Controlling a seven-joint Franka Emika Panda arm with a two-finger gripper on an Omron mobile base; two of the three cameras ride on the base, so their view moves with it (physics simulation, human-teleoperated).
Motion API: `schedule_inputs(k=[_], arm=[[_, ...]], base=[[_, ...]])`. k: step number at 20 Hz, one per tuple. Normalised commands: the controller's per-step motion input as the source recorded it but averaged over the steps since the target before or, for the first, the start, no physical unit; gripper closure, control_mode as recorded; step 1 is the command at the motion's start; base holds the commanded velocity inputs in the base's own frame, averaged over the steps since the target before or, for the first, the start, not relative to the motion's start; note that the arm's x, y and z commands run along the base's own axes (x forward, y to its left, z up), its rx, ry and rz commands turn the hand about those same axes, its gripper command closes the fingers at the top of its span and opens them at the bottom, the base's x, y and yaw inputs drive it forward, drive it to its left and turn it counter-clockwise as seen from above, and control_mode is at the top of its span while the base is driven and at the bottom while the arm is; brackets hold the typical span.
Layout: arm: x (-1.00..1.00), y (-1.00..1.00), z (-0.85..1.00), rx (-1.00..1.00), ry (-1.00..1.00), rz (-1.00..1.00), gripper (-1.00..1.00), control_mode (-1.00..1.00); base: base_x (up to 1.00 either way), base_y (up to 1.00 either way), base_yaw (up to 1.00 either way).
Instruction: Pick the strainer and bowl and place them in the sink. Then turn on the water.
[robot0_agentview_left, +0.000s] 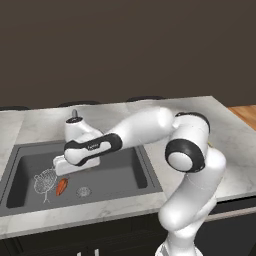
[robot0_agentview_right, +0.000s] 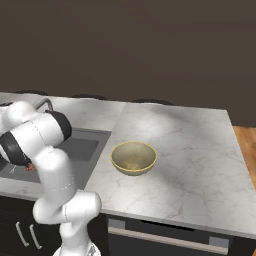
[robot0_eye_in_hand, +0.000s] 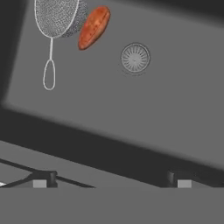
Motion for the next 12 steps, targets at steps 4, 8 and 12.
schedule_inputs(k=[4,8,12], arm=[[-0.22,-0.83,0.33,0.00,0.00,0.00,-1.00,-1.00],[-0.22,-0.89,0.34,0.00,0.00,0.00,-1.00,-1.00],[-0.21,-0.93,0.33,0.01,0.00,0.00,-1.00,-1.00]], base=[[0.00,0.00,0.00],[0.00,0.00,0.00],[0.00,0.00,0.00]])
